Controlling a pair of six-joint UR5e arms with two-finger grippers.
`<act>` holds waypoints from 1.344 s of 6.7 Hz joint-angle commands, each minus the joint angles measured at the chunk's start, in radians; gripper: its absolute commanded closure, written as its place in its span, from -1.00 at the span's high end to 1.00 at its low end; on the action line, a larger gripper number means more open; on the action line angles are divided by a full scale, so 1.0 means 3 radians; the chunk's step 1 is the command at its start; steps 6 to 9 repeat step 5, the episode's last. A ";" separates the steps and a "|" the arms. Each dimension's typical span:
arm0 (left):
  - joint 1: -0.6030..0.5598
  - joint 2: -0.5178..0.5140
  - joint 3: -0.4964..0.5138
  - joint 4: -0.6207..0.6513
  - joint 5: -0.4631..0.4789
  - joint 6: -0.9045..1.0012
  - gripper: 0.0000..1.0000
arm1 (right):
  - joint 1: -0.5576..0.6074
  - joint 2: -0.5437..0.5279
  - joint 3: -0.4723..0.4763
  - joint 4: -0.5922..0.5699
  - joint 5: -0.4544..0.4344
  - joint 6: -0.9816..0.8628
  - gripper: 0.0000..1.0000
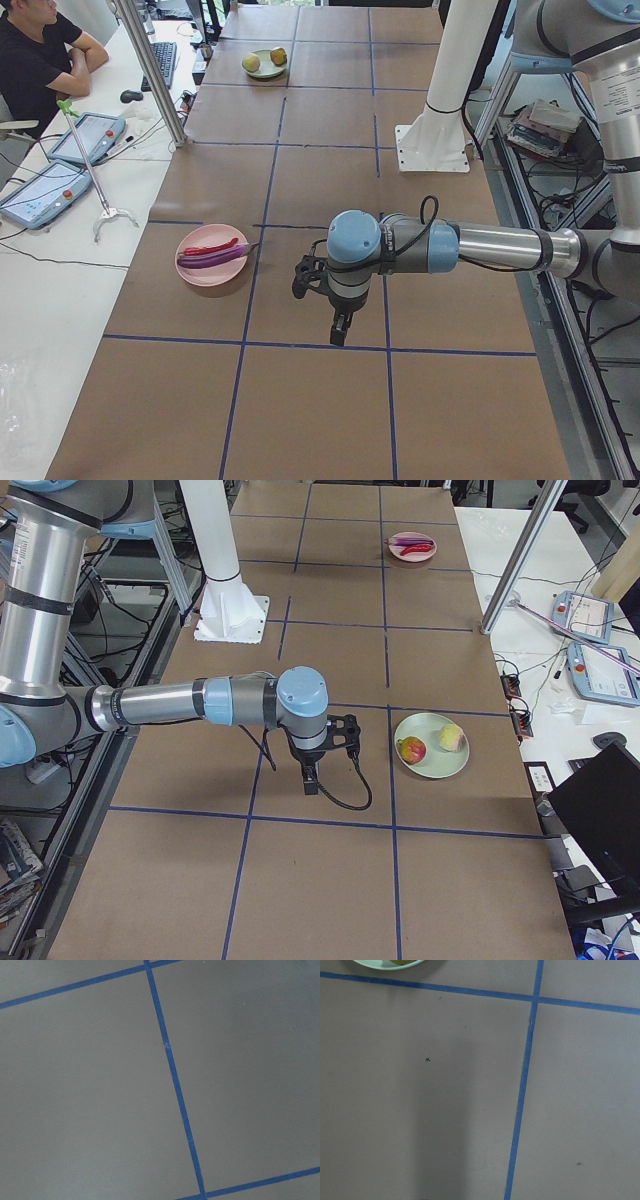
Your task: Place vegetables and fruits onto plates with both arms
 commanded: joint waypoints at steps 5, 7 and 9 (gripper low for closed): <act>0.0211 -0.0079 -0.0017 0.0014 0.0081 -0.0004 1.00 | -0.0070 0.0020 -0.0035 0.0018 0.0005 0.0003 1.00; 0.0211 -0.0079 -0.0017 0.0014 0.0081 -0.0004 1.00 | -0.0070 0.0020 -0.0035 0.0018 0.0005 0.0003 1.00; 0.0211 -0.0079 -0.0017 0.0014 0.0081 -0.0004 1.00 | -0.0070 0.0020 -0.0035 0.0018 0.0005 0.0003 1.00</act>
